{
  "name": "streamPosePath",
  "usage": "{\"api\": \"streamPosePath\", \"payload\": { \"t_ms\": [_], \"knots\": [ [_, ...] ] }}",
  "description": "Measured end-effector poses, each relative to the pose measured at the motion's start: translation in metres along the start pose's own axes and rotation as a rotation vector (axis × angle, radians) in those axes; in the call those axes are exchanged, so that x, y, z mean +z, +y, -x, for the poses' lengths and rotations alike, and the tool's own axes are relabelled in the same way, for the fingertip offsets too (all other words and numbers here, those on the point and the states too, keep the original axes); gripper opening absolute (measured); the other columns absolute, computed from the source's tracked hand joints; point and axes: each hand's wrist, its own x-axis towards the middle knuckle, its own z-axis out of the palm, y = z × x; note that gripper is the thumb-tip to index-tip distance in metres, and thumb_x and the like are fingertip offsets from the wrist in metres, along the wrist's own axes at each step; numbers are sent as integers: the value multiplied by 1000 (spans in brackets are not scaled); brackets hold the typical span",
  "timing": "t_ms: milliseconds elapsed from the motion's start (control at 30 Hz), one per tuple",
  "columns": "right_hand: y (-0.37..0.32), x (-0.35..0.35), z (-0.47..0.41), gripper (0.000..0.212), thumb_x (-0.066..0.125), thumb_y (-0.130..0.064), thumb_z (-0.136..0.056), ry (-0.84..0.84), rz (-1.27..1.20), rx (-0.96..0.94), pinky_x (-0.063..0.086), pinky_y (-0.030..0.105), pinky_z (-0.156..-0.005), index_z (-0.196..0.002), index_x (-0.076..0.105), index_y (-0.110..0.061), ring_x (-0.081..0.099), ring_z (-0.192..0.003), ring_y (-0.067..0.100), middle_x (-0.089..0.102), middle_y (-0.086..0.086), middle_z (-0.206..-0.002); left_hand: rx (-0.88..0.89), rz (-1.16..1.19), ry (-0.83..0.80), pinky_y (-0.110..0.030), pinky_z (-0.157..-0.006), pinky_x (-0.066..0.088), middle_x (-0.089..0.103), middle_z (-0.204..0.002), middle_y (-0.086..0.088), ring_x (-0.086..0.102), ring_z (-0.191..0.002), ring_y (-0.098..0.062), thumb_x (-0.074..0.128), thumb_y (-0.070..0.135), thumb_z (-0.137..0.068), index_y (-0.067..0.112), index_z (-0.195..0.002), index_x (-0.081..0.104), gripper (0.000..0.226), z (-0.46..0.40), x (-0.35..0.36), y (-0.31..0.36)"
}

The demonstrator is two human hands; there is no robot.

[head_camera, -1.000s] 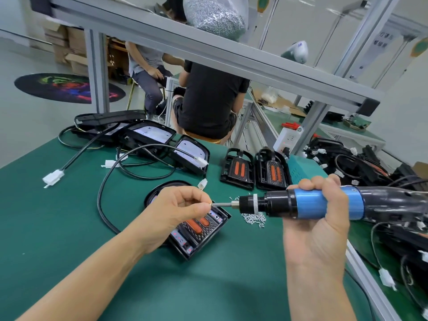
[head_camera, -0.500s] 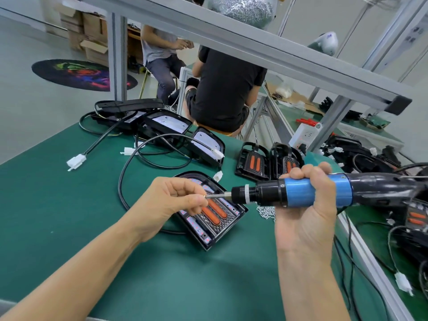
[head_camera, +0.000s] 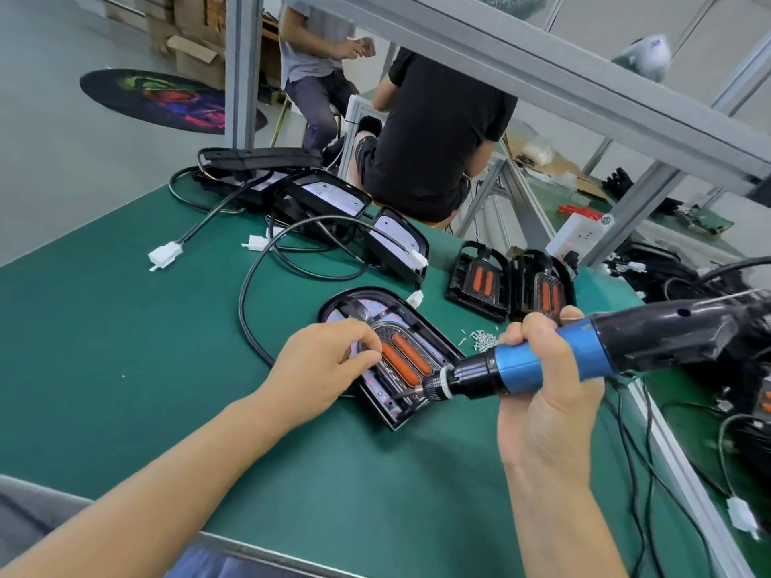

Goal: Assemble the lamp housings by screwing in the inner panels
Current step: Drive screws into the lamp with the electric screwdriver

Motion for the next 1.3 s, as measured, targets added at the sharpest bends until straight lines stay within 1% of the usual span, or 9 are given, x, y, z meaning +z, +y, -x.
{"api": "streamPosePath", "payload": {
  "t_ms": [100, 233, 433, 567, 700, 967, 1067, 1167, 1300],
  "knots": [
    [1, 0, 2, 34, 58, -3, -79, -24, 38, -10, 47, 25, -68, -103, 41, -20, 53, -66, 13, 55, -8, -63, 48, -21, 21, -15, -58, 27, 51, -61, 36, 46, -59, 2, 63, 17, -89, 20, -84, 66, 7, 2, 1, 2],
    [2, -2, 3, 32, 59, -5, -78, -17, 63, 4, 42, 31, -75, -101, 43, -20, 52, -69, 15, 55, -7, -65, 73, -30, 17, -23, -64, 32, 57, -80, 21, 46, -62, 0, 64, 17, -88, 21, -83, 65, 7, 1, 2, -1],
    [3, -2, 2, 30, 60, -4, -78, -6, 57, 26, 43, 30, -73, -98, 46, -21, 52, -68, 16, 54, -3, -67, 76, -33, 19, -24, -65, 35, 61, -86, 16, 47, -62, 0, 64, 17, -88, 21, -83, 65, 6, 1, 3, -2],
    [3, 0, 1, 30, 61, -5, -76, -19, 67, 29, 40, 34, -76, -71, 63, -35, 52, -69, 16, 52, -3, -69, 77, -33, 19, -23, -64, 34, 61, -86, 15, 45, -60, -2, 64, 17, -88, 22, -82, 65, 7, 1, 4, -3],
    [2, 2, 3, 34, 59, -4, -77, -75, 109, 8, 37, 38, -80, -61, 66, -33, 49, -75, 19, 51, -5, -70, 94, -34, 19, -19, -63, 32, 62, -86, 15, 45, -59, 1, 65, 14, -87, 20, -81, 65, 8, 1, 4, -4],
    [2, 1, 3, 33, 61, -4, -76, -77, 83, 38, 41, 34, -76, -67, 65, -35, 51, -71, 17, 53, -4, -71, 97, -41, 14, -19, -64, 33, 63, -88, 14, 45, -60, 1, 66, 13, -87, 20, -80, 65, 9, 1, 3, -2],
    [2, 0, 3, 29, 63, -6, -76, -58, 56, 34, 44, 29, -73, -92, 56, -29, 52, -70, 16, 53, -4, -70, 97, -37, 18, -21, -63, 33, 63, -88, 14, 44, -59, 0, 66, 13, -87, 20, -80, 65, 10, 1, 2, -1],
    [0, -7, 3, 34, 61, -7, -79, 16, 3, 2, 47, 25, -70, -106, 45, -21, 54, -69, 13, 56, -8, -67, 86, -15, 26, -22, -62, 32, 60, -77, 17, 42, -56, -2, 67, 13, -86, 19, -79, 67, 9, 0, 2, -1],
    [-10, -25, -1, 28, 59, -8, -81, 211, -63, -61, 49, 22, -66, -103, 49, -22, 56, -66, 10, 56, -9, -67, 62, 45, 89, -25, -63, 37, 54, -66, 13, 43, -59, -8, 68, 14, -85, 20, -80, 68, 9, -9, 1, 6]
  ]
}}
